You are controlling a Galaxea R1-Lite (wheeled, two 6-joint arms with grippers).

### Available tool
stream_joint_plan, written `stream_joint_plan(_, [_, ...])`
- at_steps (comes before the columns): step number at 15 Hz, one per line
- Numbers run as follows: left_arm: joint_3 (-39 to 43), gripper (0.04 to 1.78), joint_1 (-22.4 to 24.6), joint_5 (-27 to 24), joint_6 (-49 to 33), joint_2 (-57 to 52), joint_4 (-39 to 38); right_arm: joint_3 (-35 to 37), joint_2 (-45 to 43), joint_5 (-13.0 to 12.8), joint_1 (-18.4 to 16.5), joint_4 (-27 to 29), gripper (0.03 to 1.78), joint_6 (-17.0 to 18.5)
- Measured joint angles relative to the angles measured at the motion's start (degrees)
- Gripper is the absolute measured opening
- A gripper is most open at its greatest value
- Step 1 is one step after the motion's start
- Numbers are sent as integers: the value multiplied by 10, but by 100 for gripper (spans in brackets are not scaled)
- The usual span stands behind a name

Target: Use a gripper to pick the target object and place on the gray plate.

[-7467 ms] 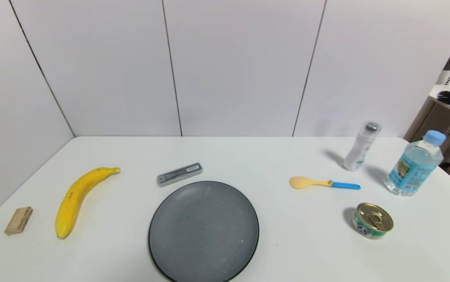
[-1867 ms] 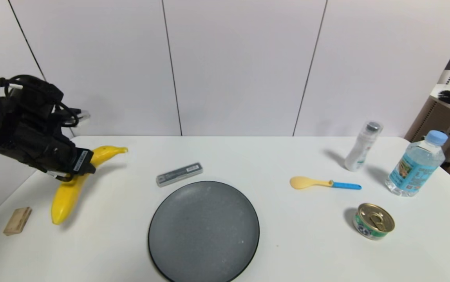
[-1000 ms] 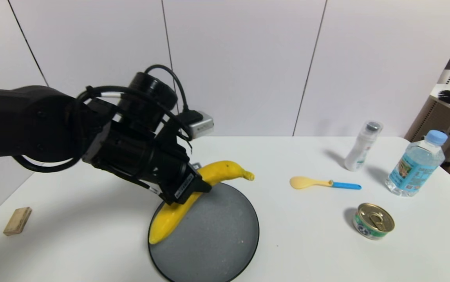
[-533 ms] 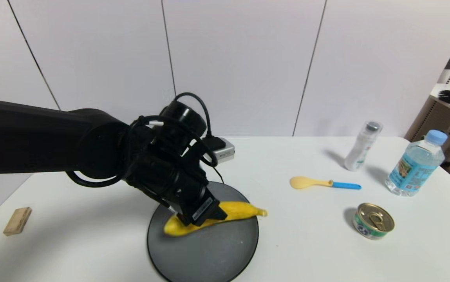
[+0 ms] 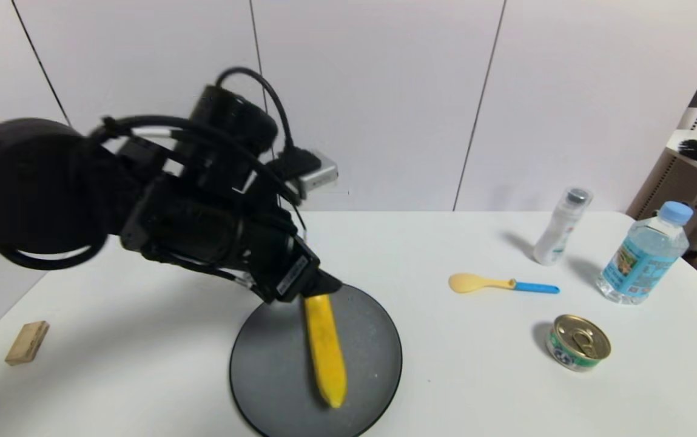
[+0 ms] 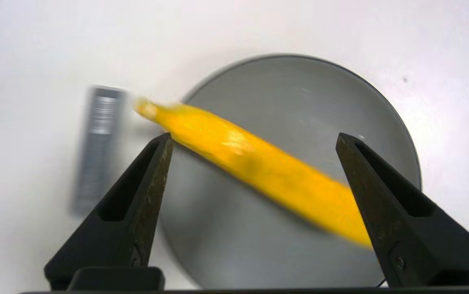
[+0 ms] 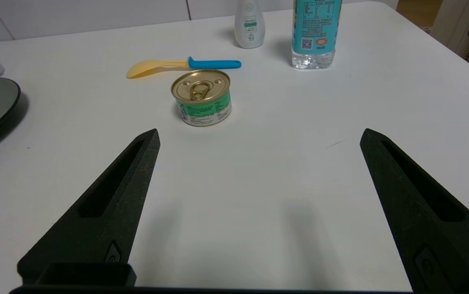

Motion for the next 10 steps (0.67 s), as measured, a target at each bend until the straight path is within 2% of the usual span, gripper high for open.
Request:
stream_joint_plan(2, [-6, 151, 27, 46, 0, -56, -2, 0, 0, 0, 0, 0, 170, 0])
stream_joint_plan(3, [-7, 154, 55, 63, 2, -90, -2, 0, 0, 0, 0, 0, 170, 0])
stream_joint_plan(6, [10, 159, 180, 79, 22, -186, -1, 0, 0, 0, 0, 0, 170, 0])
stream_joint_plan(8, [65, 162, 257, 68, 30, -263, -2, 0, 0, 0, 0, 0, 170, 0])
stream_joint_plan(10, [159, 164, 296, 54, 29, -349, -3, 0, 0, 0, 0, 0, 170, 0])
